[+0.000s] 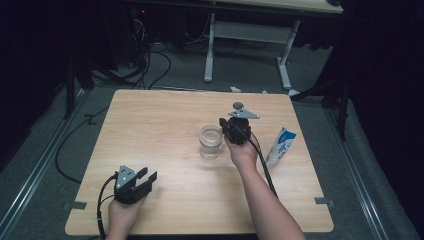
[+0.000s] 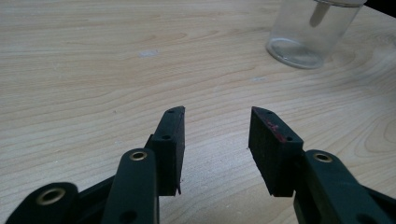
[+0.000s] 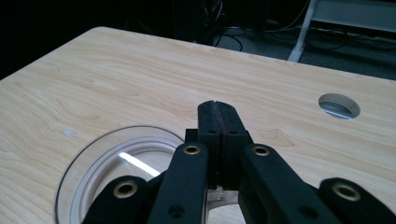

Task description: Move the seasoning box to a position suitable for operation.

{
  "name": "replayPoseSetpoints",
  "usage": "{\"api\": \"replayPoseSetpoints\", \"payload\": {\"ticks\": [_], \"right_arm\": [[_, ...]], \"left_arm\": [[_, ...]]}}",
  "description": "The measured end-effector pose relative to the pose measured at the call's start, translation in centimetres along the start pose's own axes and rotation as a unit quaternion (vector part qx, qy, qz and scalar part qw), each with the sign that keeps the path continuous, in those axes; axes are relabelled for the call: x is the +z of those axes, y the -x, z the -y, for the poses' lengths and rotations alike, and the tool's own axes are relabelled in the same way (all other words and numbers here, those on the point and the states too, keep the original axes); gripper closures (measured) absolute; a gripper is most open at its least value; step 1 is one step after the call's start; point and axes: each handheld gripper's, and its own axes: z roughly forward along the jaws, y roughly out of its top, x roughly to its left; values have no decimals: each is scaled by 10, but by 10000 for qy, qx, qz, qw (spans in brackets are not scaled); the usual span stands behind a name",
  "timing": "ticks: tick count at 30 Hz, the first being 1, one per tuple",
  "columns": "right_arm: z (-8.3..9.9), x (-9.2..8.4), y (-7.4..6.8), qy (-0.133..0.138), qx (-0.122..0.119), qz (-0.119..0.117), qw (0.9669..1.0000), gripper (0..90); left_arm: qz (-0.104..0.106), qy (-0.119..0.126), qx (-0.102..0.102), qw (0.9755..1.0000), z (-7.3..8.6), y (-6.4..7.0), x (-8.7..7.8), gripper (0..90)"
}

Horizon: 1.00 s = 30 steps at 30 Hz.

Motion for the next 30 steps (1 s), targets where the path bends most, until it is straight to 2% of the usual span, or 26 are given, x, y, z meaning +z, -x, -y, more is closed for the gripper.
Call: {"api": "replayPoseSetpoints", "payload": {"ticks": [6, 12, 19, 24, 30], "right_arm": [[0, 2, -3, -107, -92, 26, 9999, 898], [2, 8, -5, -192, -80, -32, 9998, 899], [3, 17, -3, -286, -51, 99, 9995, 899], [5, 18, -1, -350, -34, 42, 9994, 900], [11, 14, -9, -400, -188, -72, 9990, 900]], "left_arm": [[-10, 61, 12, 10000, 0, 0, -3, 560], [-37, 39, -18, 10000, 0, -2, -2, 559], [-49, 86, -21, 9999, 0, -2, -4, 559], [-44, 90, -8, 9999, 0, -3, -4, 559], [-27, 97, -29, 9999, 0, -3, -4, 561]]}}
